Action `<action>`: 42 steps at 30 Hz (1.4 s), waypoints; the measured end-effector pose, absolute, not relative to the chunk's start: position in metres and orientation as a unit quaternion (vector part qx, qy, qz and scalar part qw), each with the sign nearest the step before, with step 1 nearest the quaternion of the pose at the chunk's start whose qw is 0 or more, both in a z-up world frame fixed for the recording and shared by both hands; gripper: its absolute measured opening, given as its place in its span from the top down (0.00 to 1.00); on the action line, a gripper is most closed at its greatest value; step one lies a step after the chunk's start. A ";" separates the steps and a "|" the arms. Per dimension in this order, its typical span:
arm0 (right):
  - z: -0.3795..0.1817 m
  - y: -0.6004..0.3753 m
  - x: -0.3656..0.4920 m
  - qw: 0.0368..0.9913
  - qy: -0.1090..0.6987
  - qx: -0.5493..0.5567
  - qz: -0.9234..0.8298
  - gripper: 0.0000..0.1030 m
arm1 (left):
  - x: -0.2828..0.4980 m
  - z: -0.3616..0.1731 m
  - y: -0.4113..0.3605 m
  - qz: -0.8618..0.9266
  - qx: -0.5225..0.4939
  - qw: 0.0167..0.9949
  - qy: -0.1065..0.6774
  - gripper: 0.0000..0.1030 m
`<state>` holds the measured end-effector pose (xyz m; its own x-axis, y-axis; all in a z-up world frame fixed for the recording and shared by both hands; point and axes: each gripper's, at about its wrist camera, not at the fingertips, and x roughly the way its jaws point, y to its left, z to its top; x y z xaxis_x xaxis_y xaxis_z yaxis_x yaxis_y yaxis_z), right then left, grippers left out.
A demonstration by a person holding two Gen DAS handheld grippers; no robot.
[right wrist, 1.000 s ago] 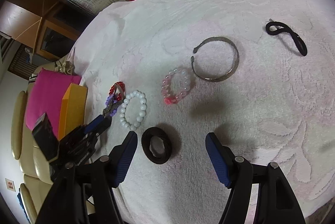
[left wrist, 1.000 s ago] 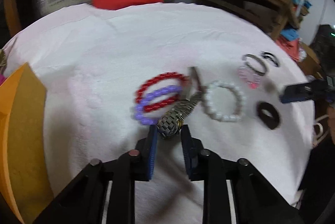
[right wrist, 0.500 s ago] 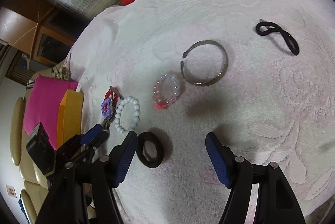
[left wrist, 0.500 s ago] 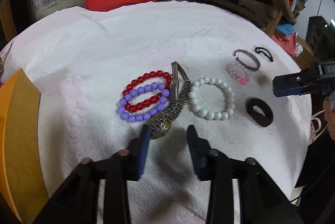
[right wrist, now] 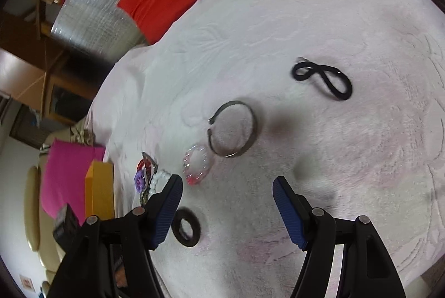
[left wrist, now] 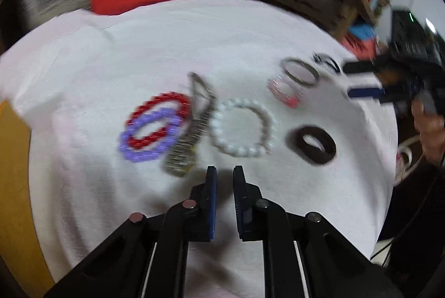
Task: Organize jewelry
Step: 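Lift the watch with the left tool while the right tool grasps the silver bangle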
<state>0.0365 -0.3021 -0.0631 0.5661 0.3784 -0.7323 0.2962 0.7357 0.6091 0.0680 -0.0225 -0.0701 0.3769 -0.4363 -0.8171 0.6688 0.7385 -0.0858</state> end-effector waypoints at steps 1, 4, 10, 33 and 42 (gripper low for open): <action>-0.063 -0.301 0.037 0.807 0.467 0.362 0.029 0.31 | 0.067 -0.070 -0.024 -0.333 0.139 0.821 0.443 0.88; -0.060 -0.295 0.039 0.810 0.468 0.351 0.039 0.34 | 0.073 -0.060 -0.014 -0.312 0.119 0.834 0.439 0.88; -0.058 -0.305 0.037 0.811 0.455 0.368 0.024 0.34 | 0.083 -0.051 0.016 -0.265 0.086 0.859 0.430 0.65; -0.068 -0.292 0.103 0.822 0.481 0.305 -0.030 0.35 | 0.088 -0.074 -0.019 -0.307 0.072 0.833 0.454 0.71; -0.071 -0.275 0.118 0.835 0.485 0.251 -0.066 0.32 | 0.097 -0.075 -0.032 -0.288 0.062 0.843 0.450 0.51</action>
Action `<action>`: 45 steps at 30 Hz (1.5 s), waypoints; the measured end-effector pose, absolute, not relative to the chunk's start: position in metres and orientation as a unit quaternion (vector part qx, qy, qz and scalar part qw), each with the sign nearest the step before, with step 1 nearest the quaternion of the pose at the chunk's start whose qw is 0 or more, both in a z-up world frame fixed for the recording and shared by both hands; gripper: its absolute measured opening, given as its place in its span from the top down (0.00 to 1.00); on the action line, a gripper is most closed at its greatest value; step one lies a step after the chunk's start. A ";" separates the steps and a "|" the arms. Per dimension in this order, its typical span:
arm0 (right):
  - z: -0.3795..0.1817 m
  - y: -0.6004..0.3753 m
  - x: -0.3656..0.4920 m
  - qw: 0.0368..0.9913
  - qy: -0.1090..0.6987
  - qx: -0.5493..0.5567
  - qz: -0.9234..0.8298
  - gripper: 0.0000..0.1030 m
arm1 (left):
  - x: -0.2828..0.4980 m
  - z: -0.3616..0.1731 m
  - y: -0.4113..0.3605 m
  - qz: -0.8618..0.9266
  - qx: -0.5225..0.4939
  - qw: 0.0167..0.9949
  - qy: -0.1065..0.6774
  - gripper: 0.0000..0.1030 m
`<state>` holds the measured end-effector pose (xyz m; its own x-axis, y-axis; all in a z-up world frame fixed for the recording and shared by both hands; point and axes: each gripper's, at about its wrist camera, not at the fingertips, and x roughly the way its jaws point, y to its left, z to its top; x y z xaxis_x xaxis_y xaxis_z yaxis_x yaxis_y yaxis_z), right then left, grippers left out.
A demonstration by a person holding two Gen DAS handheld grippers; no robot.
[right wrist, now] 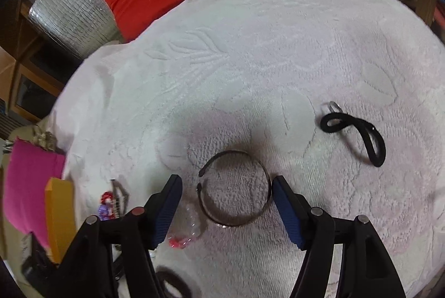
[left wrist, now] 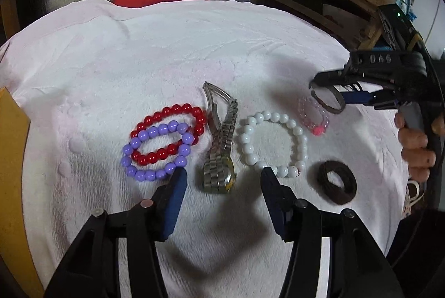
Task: Organize jewelry
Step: 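Lift the watch with the left tool while the right tool grasps the silver bangle, then carry watch and bangle into the orange box and open both tools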
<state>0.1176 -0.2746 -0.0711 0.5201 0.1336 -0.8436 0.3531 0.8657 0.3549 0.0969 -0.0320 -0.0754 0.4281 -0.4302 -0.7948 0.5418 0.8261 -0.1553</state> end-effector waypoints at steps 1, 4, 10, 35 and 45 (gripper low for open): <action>-0.071 -0.272 0.118 0.839 0.485 0.237 -0.071 0.32 | 0.098 -0.075 -0.033 -0.286 0.062 0.844 0.449 0.65; -0.072 -0.260 0.122 0.848 0.487 0.186 -0.092 0.33 | 0.101 -0.076 -0.030 -0.281 0.054 0.846 0.450 0.74; -0.072 -0.245 0.123 0.860 0.485 0.115 -0.111 0.39 | 0.099 -0.074 -0.027 -0.278 0.045 0.847 0.452 0.75; -0.025 -0.228 0.080 0.856 0.413 0.300 0.079 0.39 | 0.051 0.025 0.063 -0.299 -0.160 0.869 0.360 0.75; -0.007 -0.128 0.081 0.856 0.408 0.271 0.168 0.39 | 0.011 0.064 0.135 -0.248 -0.182 0.904 0.297 0.82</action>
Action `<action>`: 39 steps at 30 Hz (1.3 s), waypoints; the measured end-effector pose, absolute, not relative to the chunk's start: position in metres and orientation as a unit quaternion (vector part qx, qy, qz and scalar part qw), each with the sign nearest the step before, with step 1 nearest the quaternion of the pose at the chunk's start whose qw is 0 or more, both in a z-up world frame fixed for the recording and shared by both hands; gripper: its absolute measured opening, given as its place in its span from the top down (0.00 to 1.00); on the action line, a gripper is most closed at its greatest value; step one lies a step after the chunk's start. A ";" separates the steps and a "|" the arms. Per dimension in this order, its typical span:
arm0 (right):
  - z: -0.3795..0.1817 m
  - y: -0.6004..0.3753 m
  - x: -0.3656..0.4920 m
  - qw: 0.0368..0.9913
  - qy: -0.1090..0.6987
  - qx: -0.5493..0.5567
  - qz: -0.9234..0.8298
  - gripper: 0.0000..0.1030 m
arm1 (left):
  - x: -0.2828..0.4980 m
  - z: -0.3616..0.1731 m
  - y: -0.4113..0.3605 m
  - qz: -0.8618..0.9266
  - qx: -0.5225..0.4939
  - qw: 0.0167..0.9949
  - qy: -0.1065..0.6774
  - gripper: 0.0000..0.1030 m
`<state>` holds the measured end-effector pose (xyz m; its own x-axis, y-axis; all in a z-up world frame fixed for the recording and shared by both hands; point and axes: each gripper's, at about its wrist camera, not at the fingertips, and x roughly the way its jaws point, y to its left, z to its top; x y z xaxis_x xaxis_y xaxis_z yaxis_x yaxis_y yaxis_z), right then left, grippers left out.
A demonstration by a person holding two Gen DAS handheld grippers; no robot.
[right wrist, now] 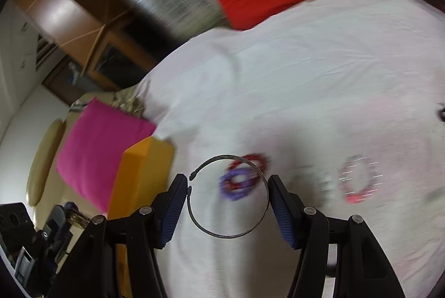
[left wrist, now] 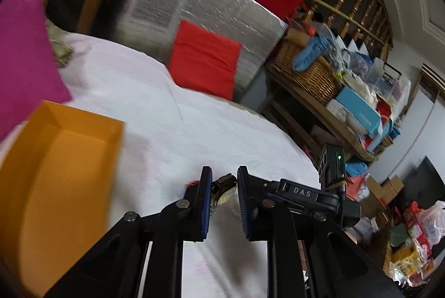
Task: Organize jewelry
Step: 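Carry watch and bangle into the orange box and open both tools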
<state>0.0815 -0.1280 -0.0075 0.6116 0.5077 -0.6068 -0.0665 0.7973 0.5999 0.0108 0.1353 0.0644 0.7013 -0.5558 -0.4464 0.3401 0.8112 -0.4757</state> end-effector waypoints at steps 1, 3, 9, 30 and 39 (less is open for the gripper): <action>-0.006 -0.117 0.082 0.854 0.408 0.268 0.178 0.39 | 0.007 0.066 0.146 -0.239 -0.186 0.907 0.292 0.82; -0.001 -0.088 0.085 0.851 0.410 0.261 0.201 0.39 | 0.000 0.068 0.167 -0.218 -0.190 0.915 0.282 0.82; 0.007 0.001 0.085 0.834 0.416 0.243 0.269 0.39 | -0.016 0.063 0.233 -0.130 -0.198 0.932 0.273 0.82; -0.006 0.087 0.078 0.843 0.412 0.186 0.293 0.26 | 0.003 0.000 0.293 0.112 -0.165 0.911 0.361 0.64; -0.002 -0.024 0.083 0.869 0.394 0.216 0.205 0.26 | 0.020 0.015 0.208 0.048 -0.082 0.936 0.338 0.57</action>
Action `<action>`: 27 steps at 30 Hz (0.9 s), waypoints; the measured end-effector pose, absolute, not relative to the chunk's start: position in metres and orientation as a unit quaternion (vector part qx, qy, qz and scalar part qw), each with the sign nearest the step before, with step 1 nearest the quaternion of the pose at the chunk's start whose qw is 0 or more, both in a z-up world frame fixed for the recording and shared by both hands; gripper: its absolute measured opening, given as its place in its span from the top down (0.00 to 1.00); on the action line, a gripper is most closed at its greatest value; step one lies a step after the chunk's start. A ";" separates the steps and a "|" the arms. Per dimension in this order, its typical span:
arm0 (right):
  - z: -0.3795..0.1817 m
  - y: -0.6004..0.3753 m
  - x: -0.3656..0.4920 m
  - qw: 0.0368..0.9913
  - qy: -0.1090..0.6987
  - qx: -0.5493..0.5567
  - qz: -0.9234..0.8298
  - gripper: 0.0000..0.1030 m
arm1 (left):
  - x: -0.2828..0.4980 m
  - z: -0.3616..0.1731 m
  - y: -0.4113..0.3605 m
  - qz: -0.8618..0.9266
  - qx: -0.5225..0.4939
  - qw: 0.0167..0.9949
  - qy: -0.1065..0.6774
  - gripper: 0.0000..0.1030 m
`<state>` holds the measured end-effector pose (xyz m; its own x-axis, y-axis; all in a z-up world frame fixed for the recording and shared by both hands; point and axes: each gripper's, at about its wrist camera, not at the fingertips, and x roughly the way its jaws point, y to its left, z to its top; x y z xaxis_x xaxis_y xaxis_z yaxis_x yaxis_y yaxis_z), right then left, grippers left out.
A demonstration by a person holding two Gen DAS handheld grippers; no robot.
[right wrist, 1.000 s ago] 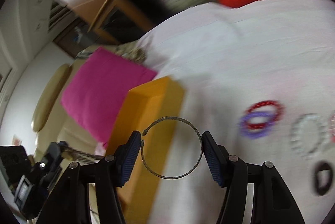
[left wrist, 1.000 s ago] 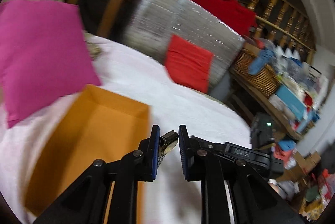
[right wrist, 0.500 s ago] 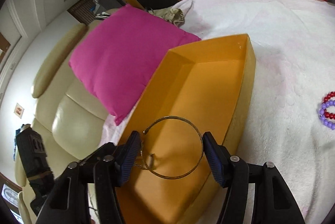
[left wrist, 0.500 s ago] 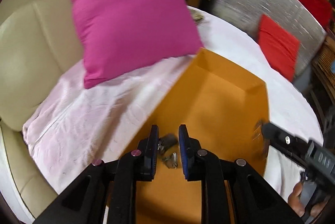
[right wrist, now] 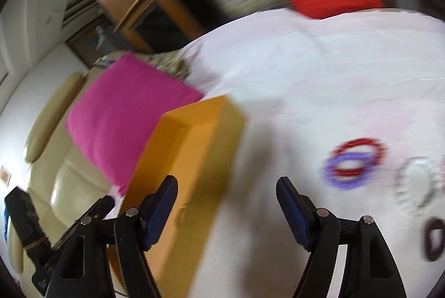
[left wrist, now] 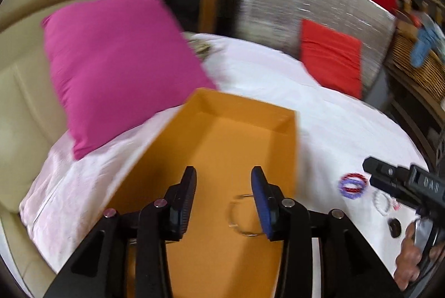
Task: Organize jewelry
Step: 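Carry watch and bangle into the orange box and open both tools, then grasp the purple bead bracelet with the left tool while the right tool approaches the black hair tie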
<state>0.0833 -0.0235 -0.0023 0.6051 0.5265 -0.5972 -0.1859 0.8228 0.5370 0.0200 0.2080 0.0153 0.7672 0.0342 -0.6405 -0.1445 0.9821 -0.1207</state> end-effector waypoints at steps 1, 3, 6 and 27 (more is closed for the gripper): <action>0.000 -0.038 0.082 0.872 0.390 0.221 0.195 0.26 | 0.022 0.017 0.195 0.038 -0.072 0.939 0.333 0.52; 0.004 -0.071 0.081 0.880 0.382 0.229 0.167 0.26 | 0.024 0.021 0.170 0.018 -0.052 0.944 0.325 0.47; 0.006 -0.119 0.076 0.884 0.371 0.252 0.129 0.26 | 0.030 0.024 0.129 -0.014 -0.018 0.947 0.321 0.47; -0.020 -0.345 0.050 0.843 0.390 0.367 -0.045 0.26 | 0.091 -0.050 -0.019 -0.130 0.077 0.902 0.405 0.46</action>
<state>0.0498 -0.3451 -0.0203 0.6914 0.2112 -0.6910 0.3617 0.7268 0.5840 0.0913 -0.0188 -0.0500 0.6385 -0.1719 -0.7502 0.2963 0.9545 0.0334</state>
